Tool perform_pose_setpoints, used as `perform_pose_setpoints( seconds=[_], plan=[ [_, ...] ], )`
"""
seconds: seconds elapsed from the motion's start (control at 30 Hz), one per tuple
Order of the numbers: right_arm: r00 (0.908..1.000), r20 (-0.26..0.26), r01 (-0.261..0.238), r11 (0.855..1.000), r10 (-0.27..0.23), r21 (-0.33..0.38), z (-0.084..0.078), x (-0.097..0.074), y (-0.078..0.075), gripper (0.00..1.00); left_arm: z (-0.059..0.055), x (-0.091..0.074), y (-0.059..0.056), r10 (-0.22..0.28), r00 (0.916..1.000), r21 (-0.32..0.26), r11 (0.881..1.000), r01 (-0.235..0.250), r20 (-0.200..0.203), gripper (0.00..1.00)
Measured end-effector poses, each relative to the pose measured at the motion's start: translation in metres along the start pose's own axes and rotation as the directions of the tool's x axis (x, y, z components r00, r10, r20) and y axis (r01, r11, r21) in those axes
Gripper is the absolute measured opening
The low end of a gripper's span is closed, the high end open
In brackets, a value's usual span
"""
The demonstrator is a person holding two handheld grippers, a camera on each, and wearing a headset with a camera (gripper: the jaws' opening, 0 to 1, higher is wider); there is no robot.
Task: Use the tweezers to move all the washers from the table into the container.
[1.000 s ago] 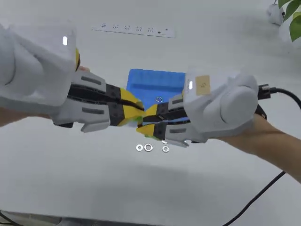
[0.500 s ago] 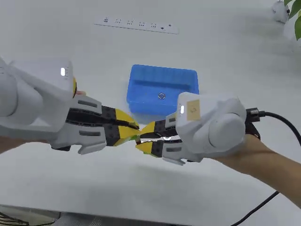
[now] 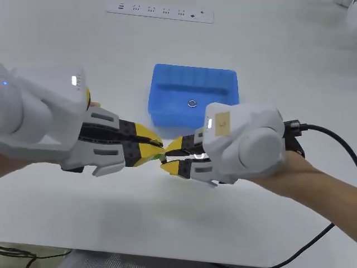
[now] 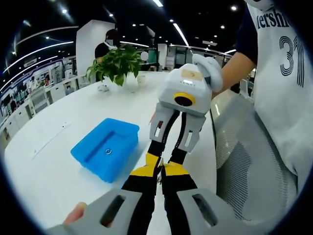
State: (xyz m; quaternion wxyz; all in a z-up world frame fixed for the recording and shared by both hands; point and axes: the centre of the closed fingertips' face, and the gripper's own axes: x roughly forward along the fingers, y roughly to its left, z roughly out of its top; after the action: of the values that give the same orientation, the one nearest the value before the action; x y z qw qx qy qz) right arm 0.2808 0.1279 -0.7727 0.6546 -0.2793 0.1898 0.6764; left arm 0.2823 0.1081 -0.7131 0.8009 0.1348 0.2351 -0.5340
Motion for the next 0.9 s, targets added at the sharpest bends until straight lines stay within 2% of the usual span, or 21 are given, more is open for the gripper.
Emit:
perform_pose_setpoints(
  seconds=[0.47, 0.6, 0.9],
  plan=[
    [1.0, -0.001, -0.005, 1.0, 0.005, 0.027, -0.008, 0.005, -0.002, 0.11, -0.007, 0.007, 0.006, -0.012, 0.9999, -0.028, 1.0, 0.012, 0.003, 0.07],
    [0.9999, -0.002, -0.011, 1.0, 0.011, 0.028, -0.01, 0.006, -0.002, 0.11, -0.01, 0.01, 0.005, -0.018, 0.9998, -0.024, 1.0, 0.018, -0.009, 0.07],
    [0.9999, 0.0, -0.017, 0.999, 0.017, 0.039, -0.011, 0.008, -0.002, 0.11, -0.01, 0.008, 0.004, -0.021, 0.9997, -0.03, 0.999, 0.02, -0.009, 0.07]
  ],
)
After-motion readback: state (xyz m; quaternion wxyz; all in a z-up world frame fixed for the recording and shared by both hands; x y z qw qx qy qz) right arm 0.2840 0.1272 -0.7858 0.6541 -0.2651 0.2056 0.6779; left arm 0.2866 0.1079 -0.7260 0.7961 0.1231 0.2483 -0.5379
